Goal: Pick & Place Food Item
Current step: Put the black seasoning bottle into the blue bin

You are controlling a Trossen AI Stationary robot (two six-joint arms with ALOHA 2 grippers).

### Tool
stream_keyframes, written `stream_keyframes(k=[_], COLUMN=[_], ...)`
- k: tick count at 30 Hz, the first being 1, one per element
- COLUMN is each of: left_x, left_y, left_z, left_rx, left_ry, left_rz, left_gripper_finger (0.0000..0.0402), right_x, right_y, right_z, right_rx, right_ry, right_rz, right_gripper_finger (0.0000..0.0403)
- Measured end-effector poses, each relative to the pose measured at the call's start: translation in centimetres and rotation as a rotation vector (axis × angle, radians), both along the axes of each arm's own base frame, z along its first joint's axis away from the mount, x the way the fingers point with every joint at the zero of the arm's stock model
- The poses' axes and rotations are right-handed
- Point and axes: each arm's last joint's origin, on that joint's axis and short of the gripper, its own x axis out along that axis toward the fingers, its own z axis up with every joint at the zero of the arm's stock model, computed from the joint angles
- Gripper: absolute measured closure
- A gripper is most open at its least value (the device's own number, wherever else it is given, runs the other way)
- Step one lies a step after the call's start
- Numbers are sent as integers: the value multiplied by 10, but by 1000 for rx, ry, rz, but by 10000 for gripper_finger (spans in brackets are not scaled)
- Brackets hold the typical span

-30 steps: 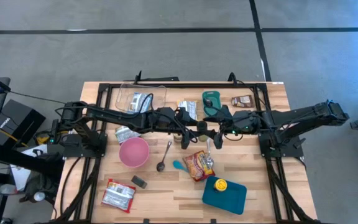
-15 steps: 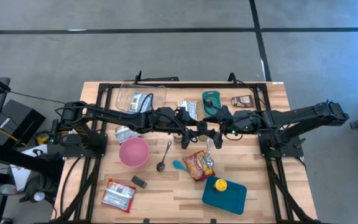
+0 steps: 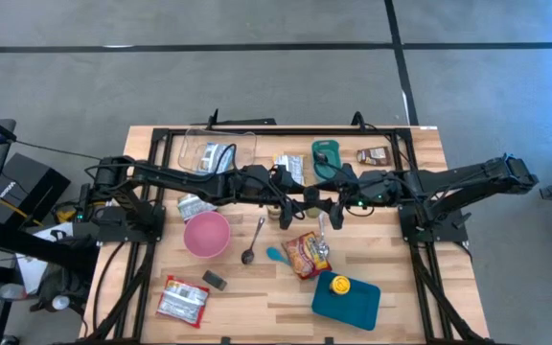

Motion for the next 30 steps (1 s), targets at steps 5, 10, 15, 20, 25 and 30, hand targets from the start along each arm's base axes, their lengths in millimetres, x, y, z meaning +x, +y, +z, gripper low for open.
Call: stream_keyframes(k=[5,10,15,20,25,30], left_x=[0,0,0,0,0,0], left_y=[0,0,0,0,0,0], left_z=[0,0,0,0,0,0], left_rx=[-5,-5,-4,-3,-5,-11], left_ry=[2,3,1,1,1,1], left_rz=[-1,-1,-1,1,-7,-12], left_gripper_finger=[204,204,200,199,198,193], right_x=[0,0,0,0,0,0], right_y=[0,0,0,0,0,0], right_z=[0,0,0,0,0,0], right_rx=[-2,-3,-1,-2,-2,0], right_ry=[1,0,-2,-3,-2,-4], right_rz=[0,0,0,-1,-2,-3], right_gripper_finger=[209,215,197,221,226,225])
